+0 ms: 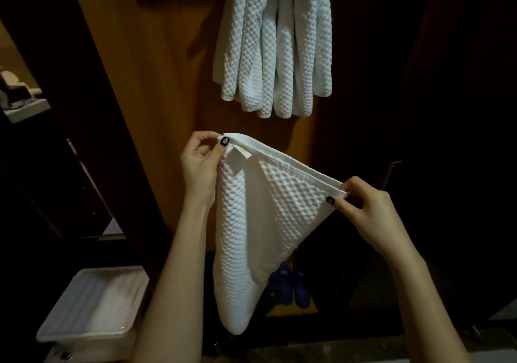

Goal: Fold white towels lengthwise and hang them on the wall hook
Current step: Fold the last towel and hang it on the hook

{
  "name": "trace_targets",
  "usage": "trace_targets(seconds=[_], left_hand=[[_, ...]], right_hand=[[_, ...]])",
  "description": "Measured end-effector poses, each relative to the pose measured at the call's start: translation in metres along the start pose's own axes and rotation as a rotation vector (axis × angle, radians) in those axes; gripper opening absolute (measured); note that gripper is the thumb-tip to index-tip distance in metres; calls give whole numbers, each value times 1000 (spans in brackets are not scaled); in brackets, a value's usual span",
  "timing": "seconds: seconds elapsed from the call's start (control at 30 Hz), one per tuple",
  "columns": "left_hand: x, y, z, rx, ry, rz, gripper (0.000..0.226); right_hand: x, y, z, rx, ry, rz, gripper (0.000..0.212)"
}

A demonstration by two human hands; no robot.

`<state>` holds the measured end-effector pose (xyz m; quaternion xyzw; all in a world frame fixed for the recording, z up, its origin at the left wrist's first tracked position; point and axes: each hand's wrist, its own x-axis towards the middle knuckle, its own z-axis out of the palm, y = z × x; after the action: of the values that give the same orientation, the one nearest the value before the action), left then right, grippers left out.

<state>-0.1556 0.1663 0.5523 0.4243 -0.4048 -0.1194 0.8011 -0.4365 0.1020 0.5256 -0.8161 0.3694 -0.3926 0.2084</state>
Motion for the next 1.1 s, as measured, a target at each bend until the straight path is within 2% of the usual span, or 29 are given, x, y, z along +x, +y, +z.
trace_targets(seconds=[0.3, 0.43, 0.53, 0.7, 0.8, 0.87, 0.93, 1.1], left_hand=[[3, 5, -23, 254, -63, 50, 27], [-1, 7, -24, 302, -85, 106, 29], [-4, 7, -14, 385, -141, 160, 30], [-14, -3, -2, 547, -293, 203, 25], [-18, -12, 4, 682, -418, 191, 26], [-24, -18, 10, 735, -461, 210, 27], [-29, -21, 14, 758, -428, 216, 25], [-37, -22, 30, 699, -282, 190, 18]], right_hand=[[29, -4, -11, 257, 147, -49, 19], [45, -6, -20, 244, 219, -103, 14], [61, -1, -23, 73, 254, -53, 5], [66, 18, -23, -181, 170, 54, 5], [56, 24, -18, -193, 121, 92, 5], [47, 21, -14, -90, 77, 119, 19], [39, 14, -12, 15, 30, 130, 25], [27, -11, -6, 188, -68, 144, 14]])
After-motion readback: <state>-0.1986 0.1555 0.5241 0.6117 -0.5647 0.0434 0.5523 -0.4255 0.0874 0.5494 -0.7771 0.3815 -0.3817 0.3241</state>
